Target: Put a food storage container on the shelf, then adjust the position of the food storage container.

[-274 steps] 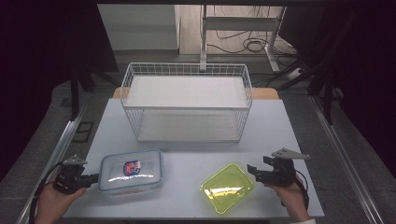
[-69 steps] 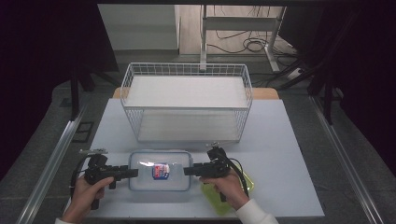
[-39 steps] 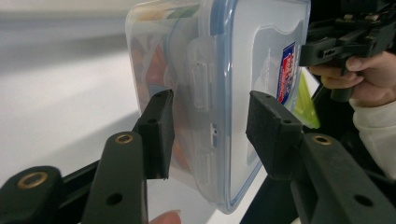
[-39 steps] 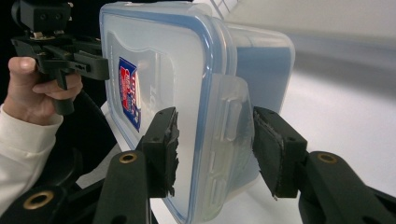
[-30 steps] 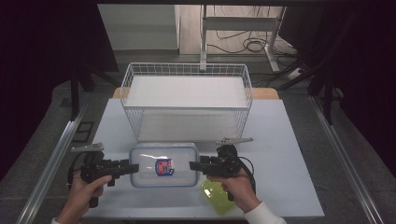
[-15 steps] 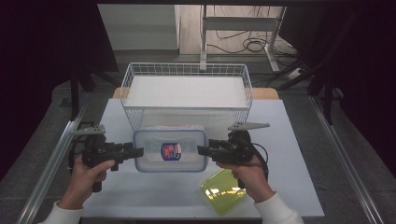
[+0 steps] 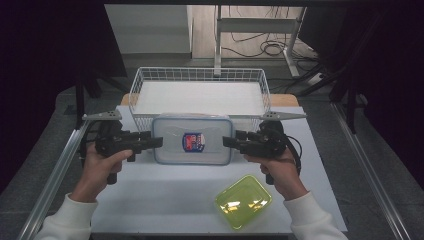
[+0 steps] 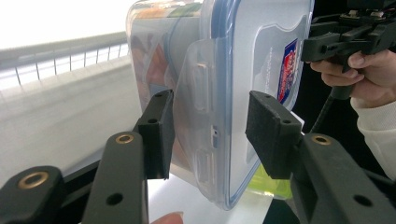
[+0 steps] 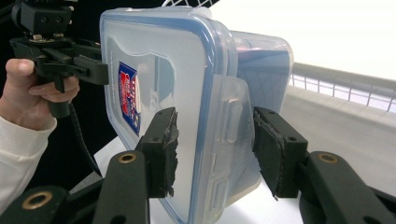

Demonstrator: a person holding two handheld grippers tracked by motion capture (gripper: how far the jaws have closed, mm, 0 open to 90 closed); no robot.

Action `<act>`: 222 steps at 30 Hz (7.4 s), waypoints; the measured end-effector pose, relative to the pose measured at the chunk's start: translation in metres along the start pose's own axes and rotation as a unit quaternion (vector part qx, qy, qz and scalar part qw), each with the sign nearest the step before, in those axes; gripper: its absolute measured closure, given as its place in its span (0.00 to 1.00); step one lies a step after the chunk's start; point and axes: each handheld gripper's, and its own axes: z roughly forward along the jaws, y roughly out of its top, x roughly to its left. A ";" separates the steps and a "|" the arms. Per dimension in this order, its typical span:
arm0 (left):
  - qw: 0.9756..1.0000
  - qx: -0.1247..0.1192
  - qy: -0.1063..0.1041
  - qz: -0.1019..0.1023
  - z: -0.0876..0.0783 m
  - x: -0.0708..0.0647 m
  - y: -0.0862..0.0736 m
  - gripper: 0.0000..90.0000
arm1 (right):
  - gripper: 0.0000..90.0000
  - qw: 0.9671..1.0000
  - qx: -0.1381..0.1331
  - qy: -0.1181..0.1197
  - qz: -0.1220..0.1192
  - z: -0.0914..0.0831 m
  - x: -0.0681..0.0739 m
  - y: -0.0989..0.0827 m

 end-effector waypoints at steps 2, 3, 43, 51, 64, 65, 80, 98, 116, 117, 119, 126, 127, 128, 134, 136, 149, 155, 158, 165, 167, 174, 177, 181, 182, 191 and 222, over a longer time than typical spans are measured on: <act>1.000 0.000 -0.001 0.002 0.002 0.000 0.004 0.59 | 0.57 1.000 -0.003 0.000 0.000 -0.002 -0.002 0.003; 1.000 0.001 -0.001 0.002 0.003 0.000 0.007 0.59 | 0.57 1.000 -0.005 0.000 0.000 -0.003 -0.003 0.004; 1.000 -0.007 -0.011 -0.005 0.023 0.041 0.092 0.59 | 0.57 1.000 -0.023 -0.013 0.008 0.004 -0.046 0.090; 0.999 0.010 -0.017 -0.025 0.038 0.065 0.105 0.59 | 0.57 0.999 -0.020 -0.014 0.033 0.019 -0.067 0.096; 0.999 0.013 -0.007 -0.046 0.048 0.078 0.115 0.57 | 0.56 0.998 -0.021 -0.010 0.065 0.032 -0.090 0.103; 0.999 0.011 -0.007 -0.051 0.049 0.078 0.115 0.56 | 0.56 0.997 -0.020 -0.011 0.069 0.032 -0.091 0.103; 0.996 -0.003 0.000 -0.090 0.058 0.094 0.119 0.51 | 0.51 0.993 -0.014 -0.064 0.095 0.045 -0.095 0.114; 0.997 -0.016 0.045 -0.053 0.048 0.071 0.113 0.25 | 0.50 0.995 -0.035 -0.069 0.056 0.021 -0.078 0.099; 0.999 -0.021 0.016 -0.027 0.035 0.048 0.063 0.25 | 0.99 0.999 0.026 -0.043 -0.003 0.049 -0.063 0.049; 0.999 -0.021 0.016 -0.026 0.036 0.048 0.062 0.25 | 0.99 0.999 0.029 -0.043 -0.004 0.053 -0.063 0.049; 0.999 -0.018 0.013 -0.026 0.038 0.047 0.060 0.25 | 0.99 0.998 0.033 -0.045 -0.006 0.060 -0.062 0.049; 0.999 -0.014 0.010 -0.027 0.040 0.047 0.056 0.25 | 0.99 0.998 0.026 -0.057 0.000 0.068 -0.065 0.052; 0.999 -0.014 0.010 -0.028 0.040 0.047 0.056 0.25 | 0.99 0.998 0.024 -0.058 0.002 0.068 -0.065 0.053; 0.999 -0.013 0.010 -0.027 0.040 0.048 0.056 0.25 | 0.99 0.998 0.024 -0.057 0.001 0.068 -0.065 0.053; 0.999 -0.013 0.012 -0.028 0.040 0.048 0.055 0.25 | 0.99 0.998 0.023 -0.063 0.000 0.069 -0.065 0.054; 0.999 -0.012 0.013 -0.029 0.040 0.048 0.054 0.25 | 0.99 0.998 0.021 -0.064 -0.002 0.069 -0.064 0.054; 0.999 -0.021 0.016 -0.019 0.034 0.039 0.030 0.26 | 0.99 0.999 0.004 -0.031 -0.005 0.047 -0.059 0.036; 1.000 -0.018 0.019 -0.006 0.034 0.030 0.005 0.27 | 0.98 0.999 0.013 -0.030 -0.001 0.033 -0.055 0.016; 1.000 -0.014 0.023 -0.004 0.034 0.027 -0.009 0.27 | 0.95 0.999 0.019 -0.037 -0.003 0.028 -0.053 0.004; 1.000 0.011 0.019 0.002 0.041 0.021 -0.046 0.29 | 0.73 0.998 0.040 -0.049 -0.028 0.019 -0.046 -0.032; 1.000 0.021 0.020 -0.001 0.045 0.020 -0.055 0.29 | 0.63 0.996 0.047 -0.058 -0.039 0.016 -0.044 -0.043; 0.998 0.051 0.024 -0.001 0.055 0.017 -0.077 0.28 | 0.53 0.996 0.066 -0.052 -0.029 0.005 -0.047 -0.078; 0.998 0.051 0.023 -0.007 0.054 0.015 -0.083 0.28 | 0.51 0.996 0.075 -0.048 -0.025 0.003 -0.050 -0.087; 0.998 0.061 0.025 -0.012 0.052 0.014 -0.093 0.27 | 0.50 0.995 0.086 -0.045 -0.019 0.001 -0.051 -0.098; 0.997 0.063 0.031 -0.011 0.052 0.015 -0.095 0.27 | 0.51 0.994 0.094 -0.046 -0.019 0.001 -0.052 -0.101; 0.995 0.091 0.043 -0.012 0.057 0.018 -0.107 0.27 | 0.48 0.993 0.104 -0.061 -0.005 -0.013 -0.055 -0.114; 0.993 0.109 0.046 -0.007 0.058 0.020 -0.111 0.27 | 0.99 0.978 0.193 -0.060 -0.052 -0.067 -0.030 -0.183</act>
